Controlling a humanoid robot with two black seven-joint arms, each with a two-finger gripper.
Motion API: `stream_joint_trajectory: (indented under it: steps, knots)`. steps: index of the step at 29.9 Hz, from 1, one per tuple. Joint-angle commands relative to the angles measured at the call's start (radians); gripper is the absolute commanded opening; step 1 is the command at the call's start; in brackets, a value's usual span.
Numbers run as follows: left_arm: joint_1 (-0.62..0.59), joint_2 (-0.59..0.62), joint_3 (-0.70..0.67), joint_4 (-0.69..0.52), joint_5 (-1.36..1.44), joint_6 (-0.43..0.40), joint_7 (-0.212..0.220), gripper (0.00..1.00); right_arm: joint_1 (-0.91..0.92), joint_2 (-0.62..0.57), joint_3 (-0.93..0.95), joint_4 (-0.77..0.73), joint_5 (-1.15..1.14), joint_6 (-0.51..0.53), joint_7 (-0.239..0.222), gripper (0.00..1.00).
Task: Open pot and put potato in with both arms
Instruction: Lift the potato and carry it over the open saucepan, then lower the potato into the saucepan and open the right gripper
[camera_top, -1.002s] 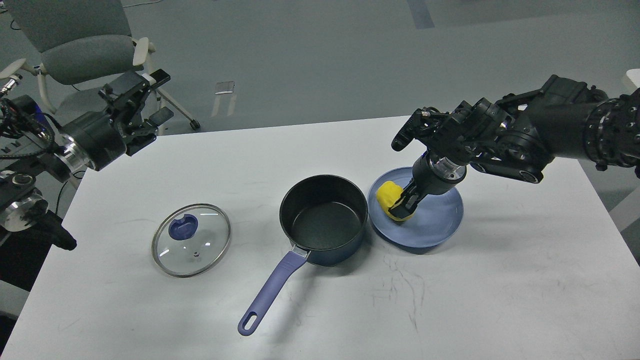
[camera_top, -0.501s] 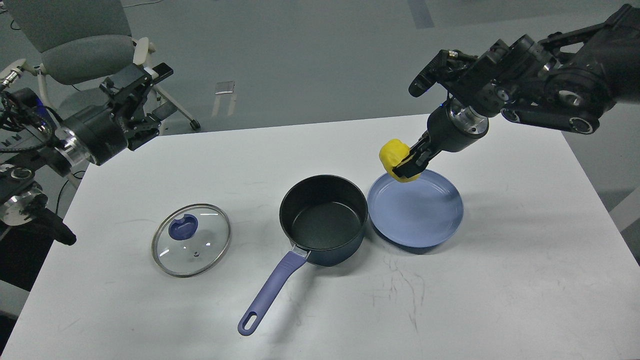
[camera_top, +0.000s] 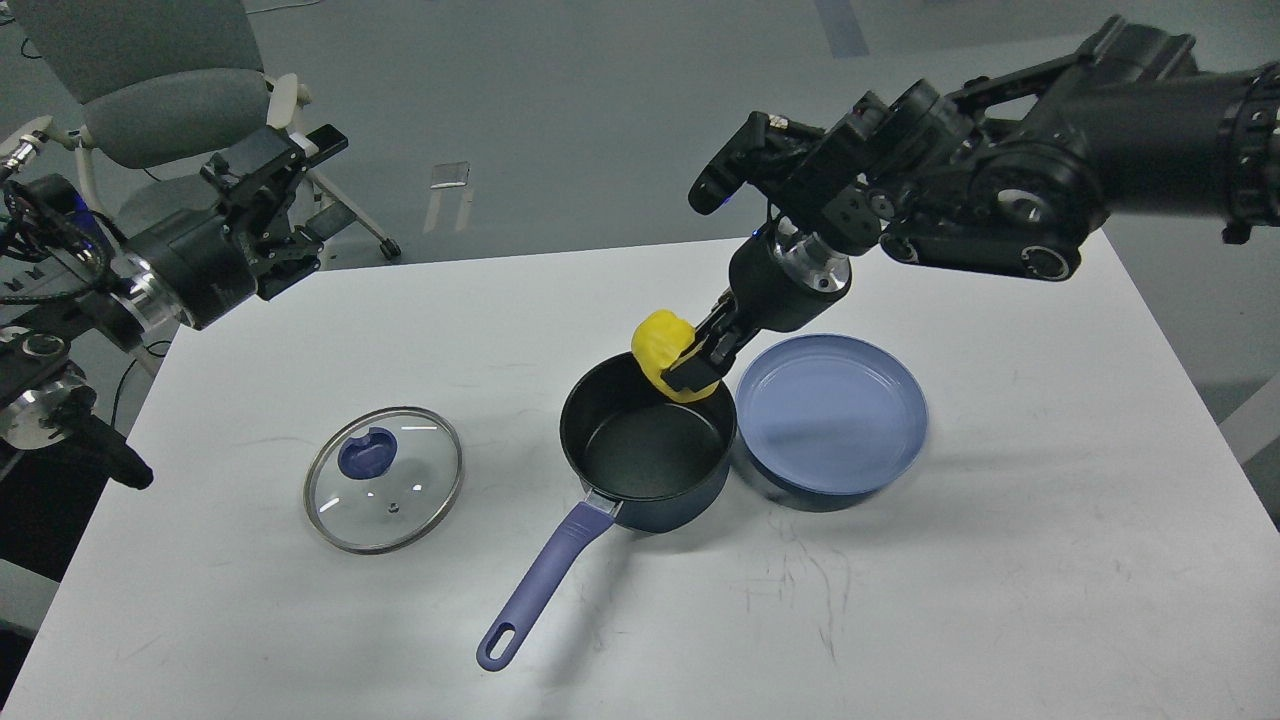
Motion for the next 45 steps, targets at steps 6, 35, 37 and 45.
stream_joint_trajectory:
  steps: [6, 35, 37, 45]
  knots:
    - [0.0, -0.001, 0.0, 0.0, 0.0, 0.0, 0.0, 0.98, -0.085, 0.084, -0.007, -0.095, -0.001, -0.006, 0.0, 0.43]
    - [0.002, -0.001, 0.002, 0.0, 0.0, 0.0, 0.0, 0.98, -0.16, 0.084, -0.013, -0.169, 0.042, -0.013, 0.0, 0.59]
    - [0.002, -0.001, 0.0, 0.0, 0.0, 0.0, 0.0, 0.98, -0.162, 0.084, -0.013, -0.17, 0.042, -0.013, 0.0, 0.59]
    - [0.002, -0.002, 0.0, 0.0, 0.0, 0.0, 0.0, 0.98, -0.163, 0.084, -0.013, -0.173, 0.042, -0.013, 0.0, 0.8]
